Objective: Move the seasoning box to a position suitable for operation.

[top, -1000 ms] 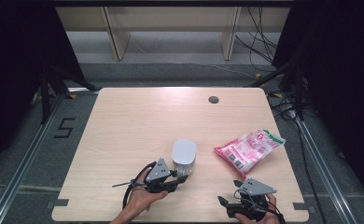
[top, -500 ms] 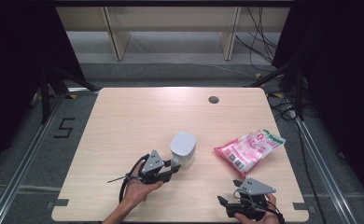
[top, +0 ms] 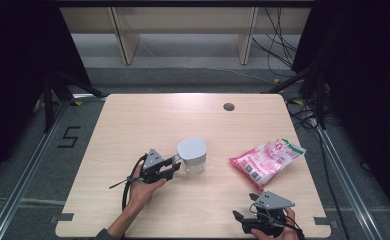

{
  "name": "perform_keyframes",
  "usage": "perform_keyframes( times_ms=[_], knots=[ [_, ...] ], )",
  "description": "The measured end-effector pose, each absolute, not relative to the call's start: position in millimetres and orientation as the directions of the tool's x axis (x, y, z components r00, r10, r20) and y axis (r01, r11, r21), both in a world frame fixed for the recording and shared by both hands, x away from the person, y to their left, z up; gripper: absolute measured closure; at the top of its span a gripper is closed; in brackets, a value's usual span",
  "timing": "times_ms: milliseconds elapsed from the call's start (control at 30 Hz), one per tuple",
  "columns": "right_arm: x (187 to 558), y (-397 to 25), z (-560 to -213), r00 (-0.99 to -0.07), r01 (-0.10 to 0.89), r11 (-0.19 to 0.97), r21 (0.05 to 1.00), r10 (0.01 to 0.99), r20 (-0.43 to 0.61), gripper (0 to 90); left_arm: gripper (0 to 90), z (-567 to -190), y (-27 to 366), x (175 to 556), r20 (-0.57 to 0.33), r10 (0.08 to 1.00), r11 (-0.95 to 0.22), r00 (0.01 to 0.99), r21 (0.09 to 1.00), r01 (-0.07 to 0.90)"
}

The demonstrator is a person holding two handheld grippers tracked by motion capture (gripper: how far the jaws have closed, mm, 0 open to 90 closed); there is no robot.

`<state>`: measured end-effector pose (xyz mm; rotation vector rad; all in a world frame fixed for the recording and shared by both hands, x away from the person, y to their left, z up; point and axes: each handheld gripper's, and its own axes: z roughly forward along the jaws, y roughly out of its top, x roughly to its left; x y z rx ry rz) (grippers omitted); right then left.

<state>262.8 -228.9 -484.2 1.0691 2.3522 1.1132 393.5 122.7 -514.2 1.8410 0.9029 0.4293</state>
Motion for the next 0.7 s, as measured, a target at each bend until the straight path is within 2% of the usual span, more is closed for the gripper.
perform_keyframes(
  times_ms=[167,267,333,400,700],
  knots=[
    [263.9,-228.7,-484.9,-0.670,0.486,0.409,0.772,0.742,0.029,21.7,67.4,-514.3,122.5,400.1,-0.093,0.787,-0.202,0.609,0.895,0.397],
    [261.4,-228.5,-483.8,-0.656,0.509,0.398,0.763,0.753,0.045,21.7,68.1,-514.2,122.3,401.8,-0.060,0.783,-0.232,0.620,0.895,0.380],
    [264.3,-228.5,-484.5,-0.665,0.486,0.411,0.771,0.747,0.021,21.7,69.3,-514.0,120.7,401.8,-0.029,0.780,-0.253,0.625,0.898,0.359],
    [262.4,-227.2,-484.5,-0.654,0.506,0.398,0.765,0.756,0.040,21.7,69.2,-514.5,120.1,402.2,-0.041,0.779,-0.244,0.625,0.899,0.363],
    [265.7,-229.7,-485.0,-0.683,0.482,0.423,0.767,0.730,0.027,21.7,68.7,-513.0,107.4,403.1,-0.035,0.723,-0.282,0.690,0.897,0.341]
  ],
)
